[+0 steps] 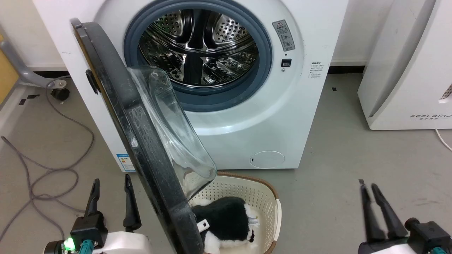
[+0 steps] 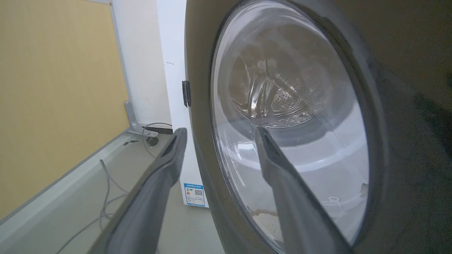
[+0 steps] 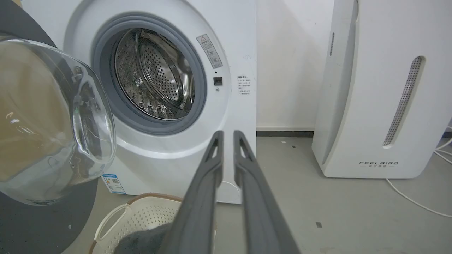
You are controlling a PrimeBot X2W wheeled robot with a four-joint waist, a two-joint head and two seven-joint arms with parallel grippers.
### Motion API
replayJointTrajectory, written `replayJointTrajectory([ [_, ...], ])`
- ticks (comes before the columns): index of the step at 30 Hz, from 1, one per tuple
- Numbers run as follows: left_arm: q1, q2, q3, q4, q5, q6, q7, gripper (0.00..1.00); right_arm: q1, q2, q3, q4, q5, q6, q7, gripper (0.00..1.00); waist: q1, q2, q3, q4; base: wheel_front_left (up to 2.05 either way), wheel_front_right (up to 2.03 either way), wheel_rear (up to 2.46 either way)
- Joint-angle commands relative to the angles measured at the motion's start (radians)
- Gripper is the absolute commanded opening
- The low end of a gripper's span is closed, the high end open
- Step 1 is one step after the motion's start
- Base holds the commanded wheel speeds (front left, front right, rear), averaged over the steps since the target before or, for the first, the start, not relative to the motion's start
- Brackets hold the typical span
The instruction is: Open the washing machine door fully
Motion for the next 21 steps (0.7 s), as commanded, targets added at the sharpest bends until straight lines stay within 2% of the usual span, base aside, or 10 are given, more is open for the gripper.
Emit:
replayJointTrajectory([
  [1, 0.015, 0.002, 0.001, 0.005, 0.004, -0.003, -0.004, 1.00, 0.012, 0.005, -0.002, 0.014, -0.012, 0.001, -0.004, 1.00, 0.0000, -0.0001, -0.002, 0.002, 0.00, 0.00, 0.00],
  [11, 0.020, 0.002, -0.001, 0.009, 0.026, -0.001, -0.004, 1.00, 0.014, 0.013, -0.018, 0.041, -0.057, 0.001, -0.004, 1.00, 0.0000, -0.0001, -0.008, 0.016, 0.00, 0.00, 0.00],
  [12, 0.020, 0.003, -0.003, 0.009, 0.038, 0.002, -0.004, 0.82, 0.013, 0.014, -0.021, 0.041, -0.059, 0.001, -0.004, 1.00, 0.0000, -0.0001, -0.009, 0.018, 0.00, 0.00, 0.00],
  [13, 0.016, 0.003, -0.001, 0.001, 0.044, 0.005, -0.004, 0.28, 0.013, 0.014, -0.022, 0.043, -0.062, 0.001, -0.004, 1.00, 0.0000, -0.0001, -0.009, 0.020, 0.00, 0.00, 0.00],
  [14, 0.013, 0.003, 0.002, -0.005, 0.045, 0.007, -0.004, 0.00, 0.012, 0.014, -0.023, 0.043, -0.065, 0.001, -0.004, 1.00, 0.0000, -0.0001, -0.009, 0.022, 0.00, 0.00, 0.00],
  [21, -0.019, 0.018, 0.048, -0.099, 0.045, 0.005, -0.004, 0.00, 0.015, 0.014, -0.033, 0.036, -0.053, 0.001, -0.004, 1.00, 0.0000, -0.0001, -0.014, 0.040, 0.00, 0.00, 0.00],
])
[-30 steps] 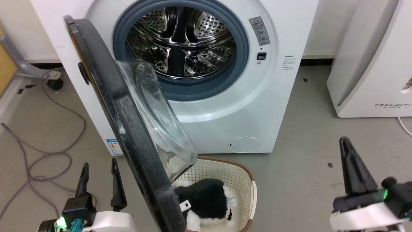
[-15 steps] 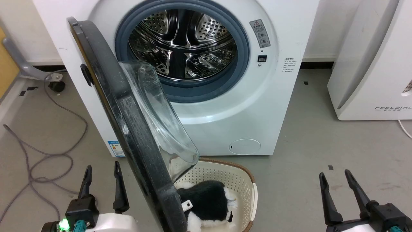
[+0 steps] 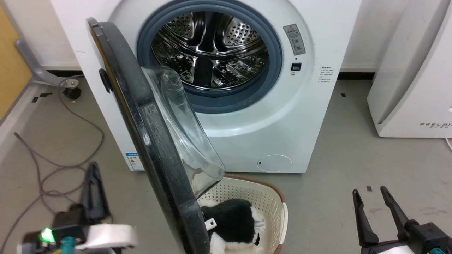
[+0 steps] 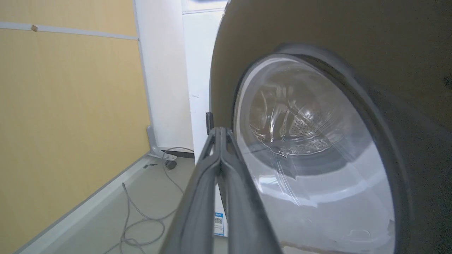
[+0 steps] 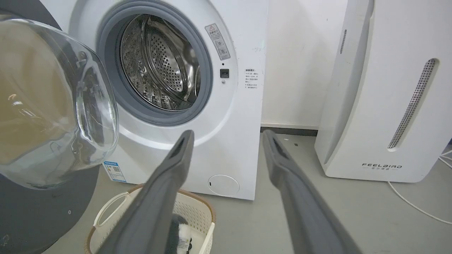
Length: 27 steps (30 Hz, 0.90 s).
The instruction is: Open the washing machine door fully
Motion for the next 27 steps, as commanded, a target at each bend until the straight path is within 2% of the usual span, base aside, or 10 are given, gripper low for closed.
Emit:
replayJointTrajectory([
  [1, -0.022, 0.013, 0.013, -0.032, 0.001, 0.001, -0.004, 0.00, 0.013, 0.005, -0.002, -0.007, 0.004, 0.001, -0.004, 1.00, 0.0000, -0.0001, -0.001, 0.005, 0.00, 0.00, 0.00],
  [6, -0.057, 0.024, 0.013, -0.175, 0.008, -0.024, -0.004, 0.00, 0.013, 0.005, -0.008, -0.021, 0.013, 0.001, -0.004, 1.00, 0.0000, -0.0001, -0.004, 0.012, 0.00, 0.00, 0.00],
  [12, -0.084, 0.025, -0.067, -0.348, 0.045, -0.059, -0.004, 0.00, 0.017, 0.005, -0.005, -0.030, 0.022, 0.001, -0.004, 1.00, 0.0000, -0.0001, -0.006, 0.017, 0.00, 0.00, 0.00],
  [19, -0.109, 0.018, -0.247, -0.453, 0.074, -0.117, -0.004, 0.00, 0.020, 0.005, -0.002, -0.036, 0.026, 0.001, -0.004, 1.00, 0.0000, -0.0001, -0.007, 0.021, 0.00, 0.00, 0.00],
  [27, -0.091, 0.011, -0.447, -0.466, 0.082, -0.175, -0.004, 0.00, 0.015, 0.005, 0.010, -0.030, 0.018, 0.001, -0.004, 1.00, 0.0000, -0.0001, -0.011, 0.021, 0.00, 0.00, 0.00],
])
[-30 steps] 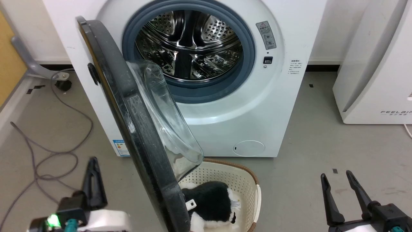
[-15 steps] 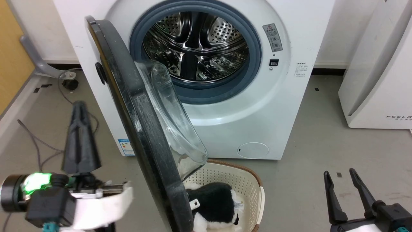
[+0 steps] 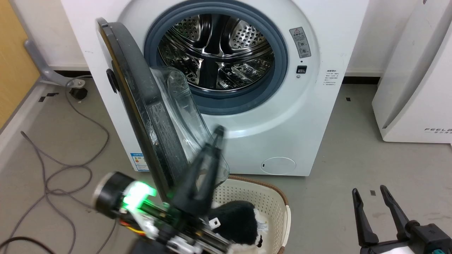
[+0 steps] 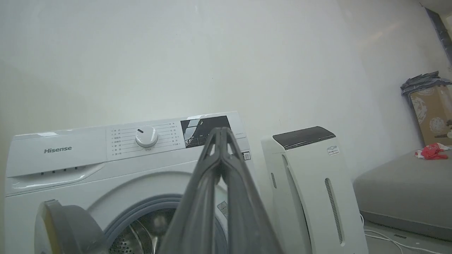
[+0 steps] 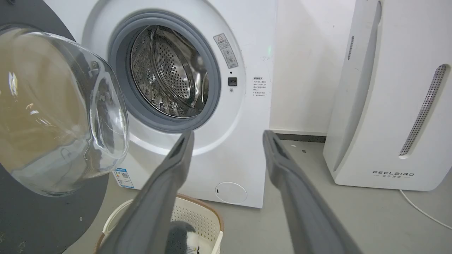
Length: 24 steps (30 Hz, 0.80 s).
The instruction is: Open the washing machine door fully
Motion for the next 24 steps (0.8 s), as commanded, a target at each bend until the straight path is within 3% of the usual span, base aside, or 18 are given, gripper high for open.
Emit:
replayJointTrajectory([
  [1, 0.013, -0.003, -0.033, 0.008, 0.014, -0.009, -0.004, 0.00, 0.005, 0.004, 0.001, -0.002, -0.004, 0.001, -0.004, 1.00, -0.0001, 0.0000, 0.000, 0.002, 0.00, 0.00, 0.00],
  [15, 0.114, 0.021, -0.184, 0.121, 0.063, -0.012, -0.004, 0.00, 0.013, 0.004, -0.005, -0.015, -0.008, 0.001, -0.004, 1.00, -0.0001, 0.0000, 0.000, 0.028, 0.00, 0.00, 0.00],
  [24, 0.150, 0.038, -0.208, 0.240, 0.052, -0.002, -0.004, 0.00, 0.002, 0.004, -0.001, -0.015, -0.014, 0.001, -0.004, 1.00, -0.0001, 0.0000, 0.009, 0.048, 0.00, 0.00, 0.00],
])
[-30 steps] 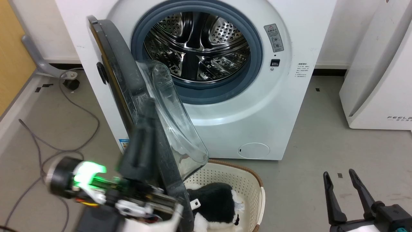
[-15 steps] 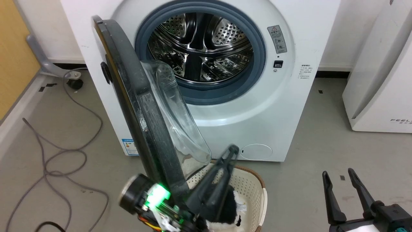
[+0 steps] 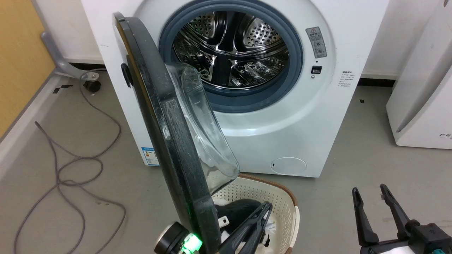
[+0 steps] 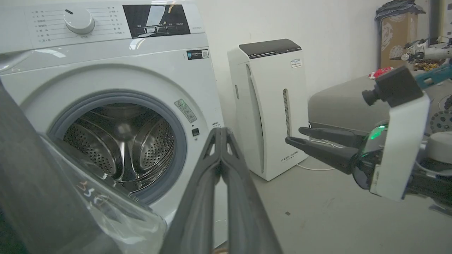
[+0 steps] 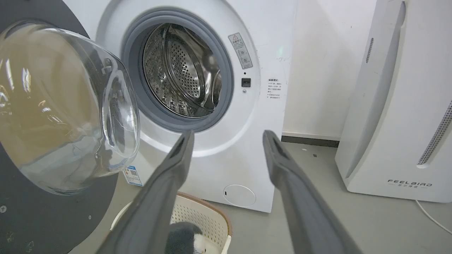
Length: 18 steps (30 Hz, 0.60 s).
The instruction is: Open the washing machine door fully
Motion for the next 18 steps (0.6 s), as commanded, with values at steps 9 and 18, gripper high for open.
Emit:
replayJointTrajectory([
  [9, 0.005, 0.004, 0.028, 0.151, -0.026, 0.051, -0.004, 0.00, -0.005, 0.005, 0.001, -0.006, -0.009, 0.001, -0.004, 1.00, -0.0001, 0.0000, 0.012, 0.008, 0.00, 0.00, 0.00],
  [18, -0.004, 0.026, 0.068, 0.195, -0.040, 0.095, -0.004, 0.00, 0.001, 0.005, -0.009, -0.005, -0.005, 0.001, -0.004, 1.00, -0.0001, 0.0000, 0.020, 0.042, 0.00, 0.00, 0.00],
])
